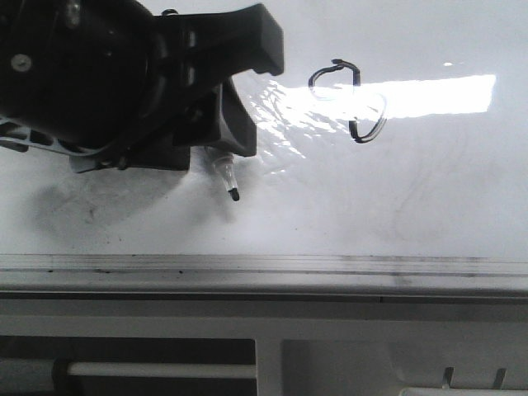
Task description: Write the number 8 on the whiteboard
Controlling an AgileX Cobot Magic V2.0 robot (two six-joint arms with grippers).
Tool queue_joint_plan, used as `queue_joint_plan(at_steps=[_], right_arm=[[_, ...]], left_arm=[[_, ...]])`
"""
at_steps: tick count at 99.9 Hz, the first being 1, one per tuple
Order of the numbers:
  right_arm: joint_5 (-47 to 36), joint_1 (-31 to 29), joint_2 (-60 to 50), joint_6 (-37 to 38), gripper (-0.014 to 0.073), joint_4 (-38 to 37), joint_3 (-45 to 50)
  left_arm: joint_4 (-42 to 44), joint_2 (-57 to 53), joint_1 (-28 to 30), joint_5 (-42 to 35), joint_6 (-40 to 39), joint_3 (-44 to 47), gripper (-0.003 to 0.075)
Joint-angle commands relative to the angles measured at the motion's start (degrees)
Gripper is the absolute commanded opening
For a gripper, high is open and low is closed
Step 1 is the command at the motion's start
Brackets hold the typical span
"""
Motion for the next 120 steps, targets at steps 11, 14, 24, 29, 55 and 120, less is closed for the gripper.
queue_joint_plan(at_steps=[11, 14, 24, 29, 55, 120], right_arm=[[-3.1, -0.3, -1.9, 0.8, -0.0062, -3.3, -1.3], [-3.5, -0.3, -2.9, 2.1, -0.0062, -5.0, -0.7], [-3.8, -0.3, -7.0, 7.0, -0.0062, -10.9, 1.6], [-4.0, -0.3, -9.7, 10.1, -0.0062, -15.6, 3.7], [-10.8, -0.3, -27.6, 18.0, -0.0062, -23.5, 20.1], [-12.0, -0.3, -37.7, 18.0, -0.0064, -23.1, 28.1]], left_arm=[[-3.2, -6.4, 0.0, -5.5, 4.1, -1.0, 0.0622], [-4.5, -7.9, -0.3, -5.6, 7.0, -0.9, 0.0621], [-9.0, -14.1, -1.9, -5.8, 16.5, 0.1, 0.0620], [-9.0, -17.6, -3.2, -5.8, 18.9, 1.4, 0.0620], [-9.0, -34.0, -8.2, -5.9, 22.9, 10.1, 0.0456], [-9.0, -43.4, -8.2, -5.4, 22.8, 16.7, -0.0020]])
